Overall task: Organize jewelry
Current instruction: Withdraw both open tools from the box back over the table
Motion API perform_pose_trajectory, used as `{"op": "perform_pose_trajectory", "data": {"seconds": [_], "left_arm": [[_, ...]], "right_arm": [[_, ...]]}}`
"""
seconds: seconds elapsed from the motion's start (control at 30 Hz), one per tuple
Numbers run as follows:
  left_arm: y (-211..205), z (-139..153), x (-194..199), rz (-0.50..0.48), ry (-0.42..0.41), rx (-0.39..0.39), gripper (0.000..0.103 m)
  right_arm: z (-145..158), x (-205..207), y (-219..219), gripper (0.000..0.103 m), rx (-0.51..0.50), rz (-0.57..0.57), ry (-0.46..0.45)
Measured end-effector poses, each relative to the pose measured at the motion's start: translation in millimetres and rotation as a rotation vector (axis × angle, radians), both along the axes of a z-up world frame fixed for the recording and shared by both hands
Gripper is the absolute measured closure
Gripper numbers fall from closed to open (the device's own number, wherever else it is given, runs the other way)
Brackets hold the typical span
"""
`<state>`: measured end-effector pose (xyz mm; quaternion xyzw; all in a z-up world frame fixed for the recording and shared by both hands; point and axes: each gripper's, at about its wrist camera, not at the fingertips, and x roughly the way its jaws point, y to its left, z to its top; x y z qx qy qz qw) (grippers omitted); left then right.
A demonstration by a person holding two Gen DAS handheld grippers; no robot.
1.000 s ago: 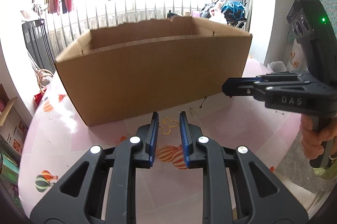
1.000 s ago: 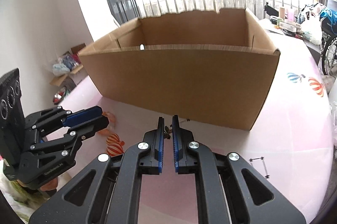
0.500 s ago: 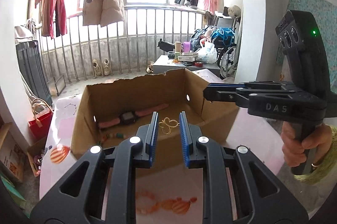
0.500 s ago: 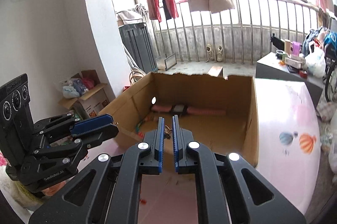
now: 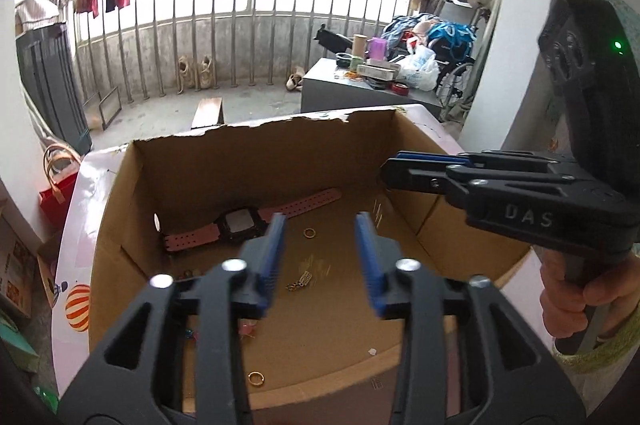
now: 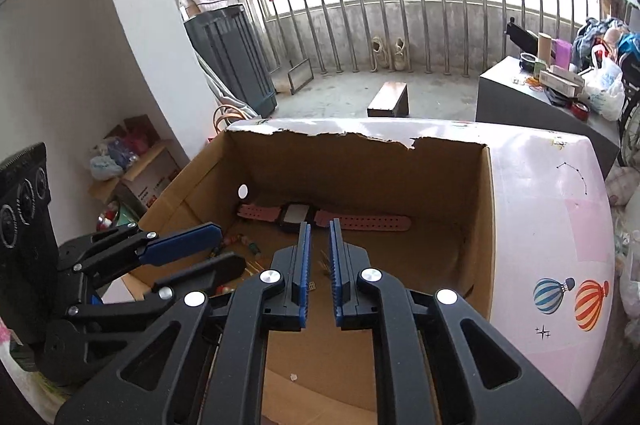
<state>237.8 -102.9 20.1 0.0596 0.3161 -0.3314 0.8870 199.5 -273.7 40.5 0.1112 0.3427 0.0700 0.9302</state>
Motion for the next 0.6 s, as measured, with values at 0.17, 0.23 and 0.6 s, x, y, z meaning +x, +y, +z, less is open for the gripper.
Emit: {"op": "perform_pose_trajectory", "data": {"seconds": [0.17, 0.23, 0.6], "left_arm": [[11.4, 1.1, 2.4, 0.016, 0.003, -0.048, 0.055], [17.4, 4.0, 1.2, 0.017, 0.005, -0.064, 0.055], [65.0, 27.2, -33.5, 0.052, -0.052, -0.12, 0.055]], "right_arm": [[3.0, -9.1, -6.3, 0.074, 0.018, -0.025, -0.033], [4.9, -13.6, -10.1, 0.073, 0.032, -0.026, -0.049], [27.2, -84.5, -23.1, 0.072, 0.113, -0.022, -0.169]]}}
